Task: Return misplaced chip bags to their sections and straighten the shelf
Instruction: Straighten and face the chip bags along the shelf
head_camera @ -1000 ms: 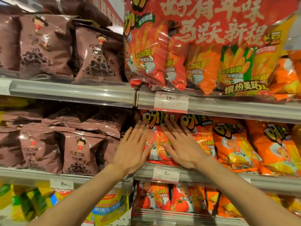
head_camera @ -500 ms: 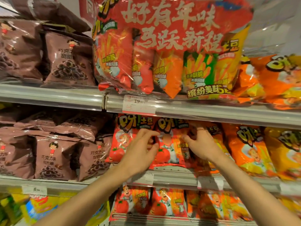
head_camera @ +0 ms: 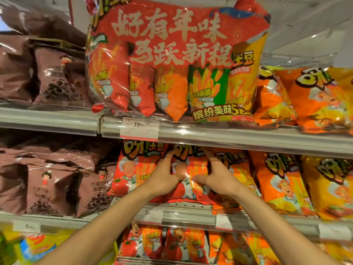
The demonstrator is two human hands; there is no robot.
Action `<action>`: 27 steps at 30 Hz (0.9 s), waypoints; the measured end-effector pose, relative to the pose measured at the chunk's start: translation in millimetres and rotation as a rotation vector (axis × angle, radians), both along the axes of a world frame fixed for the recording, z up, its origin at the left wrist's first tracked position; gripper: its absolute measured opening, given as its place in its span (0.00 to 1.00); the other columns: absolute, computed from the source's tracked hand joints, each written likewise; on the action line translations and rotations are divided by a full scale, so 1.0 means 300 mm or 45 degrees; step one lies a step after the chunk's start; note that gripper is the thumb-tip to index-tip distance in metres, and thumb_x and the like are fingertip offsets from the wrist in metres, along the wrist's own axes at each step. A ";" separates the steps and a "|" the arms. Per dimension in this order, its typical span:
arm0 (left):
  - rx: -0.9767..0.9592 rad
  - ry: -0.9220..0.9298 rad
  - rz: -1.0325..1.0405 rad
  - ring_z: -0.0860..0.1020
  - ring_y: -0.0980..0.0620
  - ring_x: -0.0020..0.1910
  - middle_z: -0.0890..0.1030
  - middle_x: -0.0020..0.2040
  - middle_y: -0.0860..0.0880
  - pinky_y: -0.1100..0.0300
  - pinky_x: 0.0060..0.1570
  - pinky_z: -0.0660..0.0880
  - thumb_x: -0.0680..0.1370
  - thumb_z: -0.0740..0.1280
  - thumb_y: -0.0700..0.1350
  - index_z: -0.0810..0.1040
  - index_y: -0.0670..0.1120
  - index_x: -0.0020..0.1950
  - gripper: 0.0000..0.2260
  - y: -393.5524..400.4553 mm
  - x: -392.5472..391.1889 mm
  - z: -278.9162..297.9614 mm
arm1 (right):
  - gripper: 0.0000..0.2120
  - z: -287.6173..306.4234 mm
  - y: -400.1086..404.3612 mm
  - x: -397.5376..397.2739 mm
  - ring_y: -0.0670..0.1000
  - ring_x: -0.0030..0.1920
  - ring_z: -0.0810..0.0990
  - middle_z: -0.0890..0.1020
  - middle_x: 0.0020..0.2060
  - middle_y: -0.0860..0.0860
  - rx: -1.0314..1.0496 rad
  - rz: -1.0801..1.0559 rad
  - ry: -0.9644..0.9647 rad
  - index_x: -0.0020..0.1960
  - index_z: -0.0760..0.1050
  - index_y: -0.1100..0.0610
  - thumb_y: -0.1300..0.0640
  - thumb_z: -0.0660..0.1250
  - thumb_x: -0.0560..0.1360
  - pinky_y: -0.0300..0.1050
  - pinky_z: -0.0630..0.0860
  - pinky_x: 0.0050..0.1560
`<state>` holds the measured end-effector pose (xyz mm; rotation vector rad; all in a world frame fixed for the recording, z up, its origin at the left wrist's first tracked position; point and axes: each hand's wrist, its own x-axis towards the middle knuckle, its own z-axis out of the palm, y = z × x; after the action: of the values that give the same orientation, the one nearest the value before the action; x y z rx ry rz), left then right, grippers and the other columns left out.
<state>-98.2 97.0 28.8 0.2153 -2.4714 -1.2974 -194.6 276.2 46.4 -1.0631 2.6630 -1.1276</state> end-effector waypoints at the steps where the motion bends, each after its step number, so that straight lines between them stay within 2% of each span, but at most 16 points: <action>1: -0.002 0.009 -0.017 0.64 0.51 0.75 0.67 0.75 0.51 0.48 0.73 0.66 0.72 0.70 0.59 0.52 0.61 0.79 0.40 -0.005 0.002 0.003 | 0.47 -0.003 0.014 0.000 0.50 0.66 0.74 0.73 0.65 0.50 -0.027 0.005 0.031 0.80 0.51 0.47 0.49 0.77 0.71 0.35 0.71 0.57; 2: -0.005 0.017 -0.039 0.63 0.52 0.76 0.65 0.76 0.53 0.49 0.73 0.66 0.71 0.71 0.59 0.52 0.62 0.79 0.41 -0.007 0.003 0.006 | 0.49 -0.011 0.026 -0.006 0.50 0.70 0.70 0.69 0.71 0.50 -0.058 0.004 0.042 0.80 0.49 0.45 0.47 0.77 0.69 0.42 0.71 0.64; 4: -0.023 0.022 -0.093 0.62 0.57 0.74 0.62 0.72 0.59 0.57 0.70 0.66 0.73 0.75 0.51 0.50 0.59 0.80 0.43 -0.009 -0.002 0.012 | 0.52 -0.023 0.048 -0.010 0.50 0.72 0.67 0.66 0.74 0.48 -0.102 0.007 0.046 0.79 0.47 0.41 0.44 0.78 0.67 0.51 0.70 0.69; 7: -0.082 0.039 -0.128 0.63 0.60 0.69 0.62 0.68 0.60 0.73 0.55 0.68 0.73 0.77 0.45 0.51 0.57 0.80 0.45 -0.011 -0.025 0.031 | 0.52 -0.028 0.068 0.002 0.44 0.74 0.61 0.62 0.72 0.40 -0.123 0.045 0.078 0.79 0.46 0.41 0.43 0.77 0.67 0.49 0.66 0.72; 9: -0.080 0.052 -0.117 0.65 0.59 0.68 0.65 0.67 0.59 0.79 0.46 0.69 0.70 0.79 0.45 0.54 0.58 0.78 0.45 -0.012 -0.040 0.040 | 0.52 -0.033 0.075 0.001 0.45 0.75 0.60 0.61 0.74 0.41 -0.121 0.071 0.078 0.79 0.46 0.40 0.42 0.77 0.67 0.51 0.66 0.73; 10: -0.083 0.056 -0.107 0.67 0.58 0.67 0.66 0.66 0.58 0.77 0.47 0.69 0.69 0.80 0.45 0.56 0.58 0.77 0.45 -0.015 -0.046 0.040 | 0.53 -0.034 0.077 -0.005 0.46 0.75 0.61 0.60 0.76 0.43 -0.121 0.076 0.079 0.78 0.45 0.39 0.40 0.77 0.66 0.52 0.66 0.73; 12: -0.098 0.047 -0.097 0.68 0.56 0.66 0.68 0.67 0.57 0.68 0.54 0.70 0.67 0.82 0.48 0.56 0.58 0.77 0.47 -0.016 -0.051 0.042 | 0.55 -0.033 0.084 -0.019 0.48 0.76 0.62 0.57 0.77 0.43 -0.076 0.082 0.089 0.78 0.43 0.38 0.38 0.77 0.64 0.54 0.65 0.74; 15: -0.126 0.060 -0.111 0.68 0.53 0.70 0.68 0.72 0.55 0.61 0.59 0.69 0.64 0.82 0.53 0.55 0.59 0.78 0.50 -0.023 -0.056 0.037 | 0.56 -0.014 0.089 -0.023 0.46 0.76 0.59 0.59 0.76 0.43 -0.006 0.067 0.126 0.79 0.44 0.41 0.39 0.78 0.64 0.50 0.61 0.75; 18: -0.189 0.086 -0.129 0.67 0.53 0.72 0.67 0.71 0.56 0.59 0.63 0.70 0.68 0.80 0.55 0.55 0.58 0.77 0.46 -0.013 -0.023 0.044 | 0.56 -0.009 0.085 -0.028 0.45 0.75 0.60 0.62 0.74 0.43 -0.031 0.046 0.101 0.79 0.46 0.43 0.43 0.79 0.64 0.45 0.62 0.73; 20: -0.316 0.106 -0.067 0.68 0.52 0.70 0.69 0.71 0.52 0.55 0.66 0.71 0.71 0.75 0.60 0.53 0.56 0.79 0.43 -0.014 0.019 0.040 | 0.55 -0.009 0.078 -0.028 0.44 0.73 0.62 0.63 0.72 0.41 -0.027 0.032 0.051 0.79 0.47 0.43 0.43 0.79 0.65 0.42 0.64 0.71; 21: -0.387 0.133 0.013 0.70 0.51 0.68 0.71 0.67 0.49 0.54 0.64 0.71 0.74 0.72 0.61 0.55 0.55 0.78 0.39 -0.020 0.045 0.034 | 0.53 -0.011 0.072 -0.028 0.45 0.72 0.66 0.66 0.70 0.41 -0.018 0.018 0.026 0.79 0.49 0.42 0.42 0.79 0.64 0.43 0.67 0.69; 23: -0.594 0.268 0.237 0.74 0.46 0.58 0.74 0.54 0.47 0.55 0.53 0.71 0.79 0.65 0.58 0.63 0.51 0.76 0.27 -0.047 0.097 0.017 | 0.49 -0.015 0.050 -0.019 0.50 0.66 0.74 0.72 0.68 0.47 0.004 -0.019 0.013 0.76 0.53 0.43 0.42 0.77 0.64 0.48 0.73 0.64; 24: -0.750 0.367 0.348 0.75 0.44 0.54 0.74 0.50 0.47 0.54 0.49 0.70 0.81 0.62 0.56 0.68 0.48 0.73 0.23 -0.070 0.116 0.008 | 0.46 -0.015 0.034 -0.006 0.51 0.65 0.74 0.71 0.69 0.51 0.041 -0.031 0.029 0.77 0.54 0.45 0.44 0.75 0.66 0.46 0.74 0.62; 26: -1.035 0.527 0.480 0.76 0.40 0.49 0.77 0.49 0.44 0.50 0.47 0.72 0.81 0.58 0.53 0.75 0.45 0.65 0.18 -0.128 0.128 -0.026 | 0.43 -0.019 -0.002 0.026 0.53 0.68 0.69 0.62 0.75 0.56 0.174 -0.048 0.122 0.79 0.50 0.50 0.46 0.71 0.72 0.43 0.72 0.62; 27: -1.137 0.540 0.503 0.76 0.39 0.50 0.78 0.51 0.43 0.48 0.50 0.72 0.81 0.58 0.52 0.76 0.45 0.63 0.17 -0.157 0.127 -0.047 | 0.43 -0.022 -0.017 0.049 0.56 0.72 0.64 0.56 0.77 0.58 0.242 -0.080 0.187 0.80 0.47 0.50 0.45 0.68 0.74 0.45 0.69 0.66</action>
<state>-60.2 49.9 14.9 0.1594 -2.2229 -0.0159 -180.1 271.1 40.0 -1.0735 2.8646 -0.8135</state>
